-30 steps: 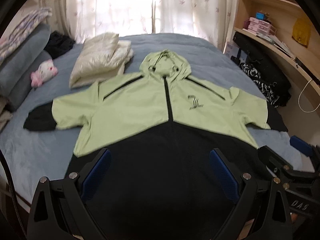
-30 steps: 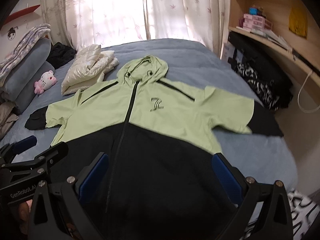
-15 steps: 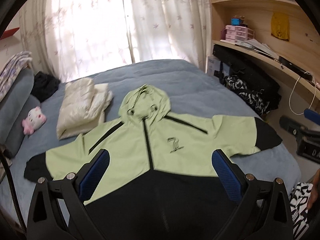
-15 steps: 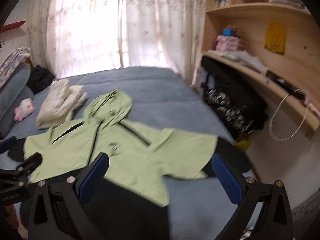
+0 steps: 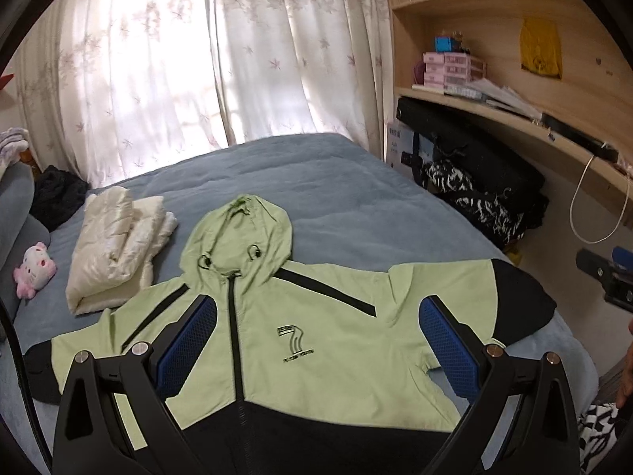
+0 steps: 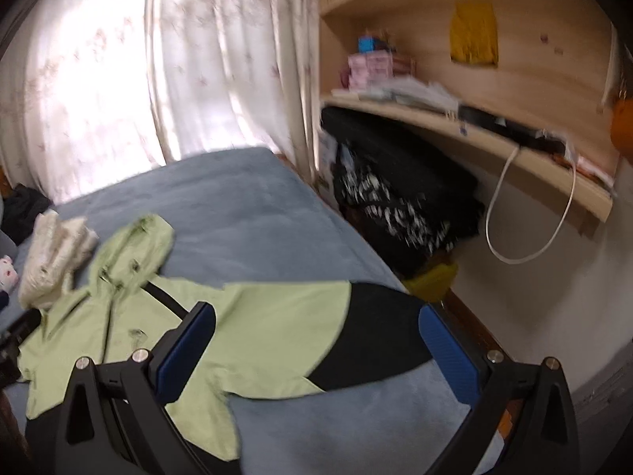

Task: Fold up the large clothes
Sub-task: 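Grasp the black sleeve cuff with the right tool and lift it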

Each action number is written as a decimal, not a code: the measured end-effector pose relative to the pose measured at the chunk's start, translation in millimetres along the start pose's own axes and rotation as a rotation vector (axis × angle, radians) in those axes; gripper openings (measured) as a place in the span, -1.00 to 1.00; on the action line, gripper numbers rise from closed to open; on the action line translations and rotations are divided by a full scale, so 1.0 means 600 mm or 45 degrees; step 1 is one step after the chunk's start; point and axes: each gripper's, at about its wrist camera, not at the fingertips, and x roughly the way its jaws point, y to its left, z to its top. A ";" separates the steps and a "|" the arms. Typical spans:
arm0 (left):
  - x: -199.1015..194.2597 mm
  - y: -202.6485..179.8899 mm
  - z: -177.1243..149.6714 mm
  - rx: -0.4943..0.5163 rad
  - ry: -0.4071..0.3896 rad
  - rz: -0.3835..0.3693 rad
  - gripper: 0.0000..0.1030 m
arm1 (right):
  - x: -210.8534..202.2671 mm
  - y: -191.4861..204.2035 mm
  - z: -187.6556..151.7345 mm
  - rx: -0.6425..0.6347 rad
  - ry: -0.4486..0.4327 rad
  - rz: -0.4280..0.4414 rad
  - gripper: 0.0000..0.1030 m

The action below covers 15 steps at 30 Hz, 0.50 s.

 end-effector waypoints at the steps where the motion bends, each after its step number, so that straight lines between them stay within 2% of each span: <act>1: 0.014 -0.007 0.001 0.003 0.007 0.001 0.96 | 0.011 -0.010 -0.006 0.019 0.014 0.014 1.00; 5: 0.091 -0.037 0.000 0.016 0.095 0.052 0.96 | 0.076 -0.060 -0.025 0.103 0.117 0.003 0.99; 10: 0.180 -0.072 -0.017 0.034 0.165 0.073 0.96 | 0.156 -0.117 -0.064 0.261 0.283 0.019 0.95; 15: 0.250 -0.100 -0.042 0.023 0.290 -0.012 0.96 | 0.214 -0.177 -0.107 0.446 0.394 0.075 0.85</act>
